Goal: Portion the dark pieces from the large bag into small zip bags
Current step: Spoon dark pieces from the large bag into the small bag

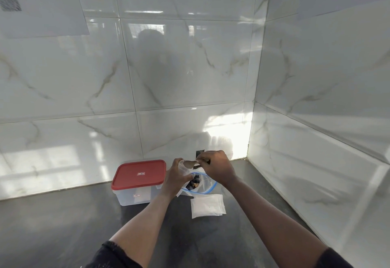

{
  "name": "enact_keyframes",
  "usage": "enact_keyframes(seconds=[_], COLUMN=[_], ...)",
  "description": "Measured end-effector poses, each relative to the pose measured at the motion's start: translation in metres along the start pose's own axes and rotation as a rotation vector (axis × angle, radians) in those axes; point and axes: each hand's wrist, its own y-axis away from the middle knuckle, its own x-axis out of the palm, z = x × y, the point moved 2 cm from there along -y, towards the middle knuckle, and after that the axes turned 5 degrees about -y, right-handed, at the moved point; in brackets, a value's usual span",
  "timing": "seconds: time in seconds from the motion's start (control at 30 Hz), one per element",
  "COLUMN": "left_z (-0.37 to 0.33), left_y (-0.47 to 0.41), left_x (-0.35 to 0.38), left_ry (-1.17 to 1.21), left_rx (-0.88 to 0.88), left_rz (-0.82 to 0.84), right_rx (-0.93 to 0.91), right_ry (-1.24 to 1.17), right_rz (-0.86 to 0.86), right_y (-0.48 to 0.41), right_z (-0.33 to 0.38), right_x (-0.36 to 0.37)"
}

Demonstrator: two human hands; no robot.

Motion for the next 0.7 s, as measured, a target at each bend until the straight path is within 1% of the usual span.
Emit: enact_keyframes(seconds=[0.03,0.07,0.13,0.2,0.27,0.33,0.4,0.47,0.5,0.57,0.63,0.7], left_z=[0.000,-0.001,-0.002,-0.003,-0.003,-0.003,-0.002,-0.003,-0.004,-0.006,-0.008,-0.009], left_y=[0.000,0.000,-0.001,-0.002,-0.002,0.000,0.002,0.003,0.003,0.004,0.004,0.004], left_x=[0.000,-0.001,-0.002,-0.003,-0.003,-0.002,0.000,0.001,0.002,0.001,0.000,0.000], left_ry=[0.005,0.014,0.029,0.040,0.037,0.024,-0.006,-0.054,-0.075,-0.098,-0.116,-0.133], left_rx=[-0.010,-0.017,-0.023,-0.029,-0.033,-0.042,-0.036,-0.015,-0.005,0.011,0.026,0.034], left_rz=[-0.004,-0.003,-0.003,-0.008,-0.008,-0.002,0.000,0.010,0.012,0.011,0.011,0.004], right_rx=[0.013,0.064,0.242,0.365,0.410,0.449,0.510,0.580,0.608,0.670,0.729,0.783], right_ry=[-0.025,-0.080,-0.310,-0.532,-0.628,-0.619,-0.484,-0.278,-0.216,-0.257,-0.299,-0.241], right_rz=[-0.026,-0.068,-0.174,-0.313,-0.431,-0.446,-0.394,-0.267,-0.185,-0.049,0.043,0.111], right_y=[0.000,0.001,0.001,0.003,0.009,0.018,0.026,0.032,0.033,0.035,0.036,0.034], right_z=[-0.001,-0.002,-0.007,-0.016,-0.024,-0.028,-0.031,-0.036,-0.037,-0.037,-0.036,-0.035], right_x=[-0.001,-0.003,-0.008,-0.010,-0.011,-0.007,0.002,0.018,0.028,0.046,0.059,0.067])
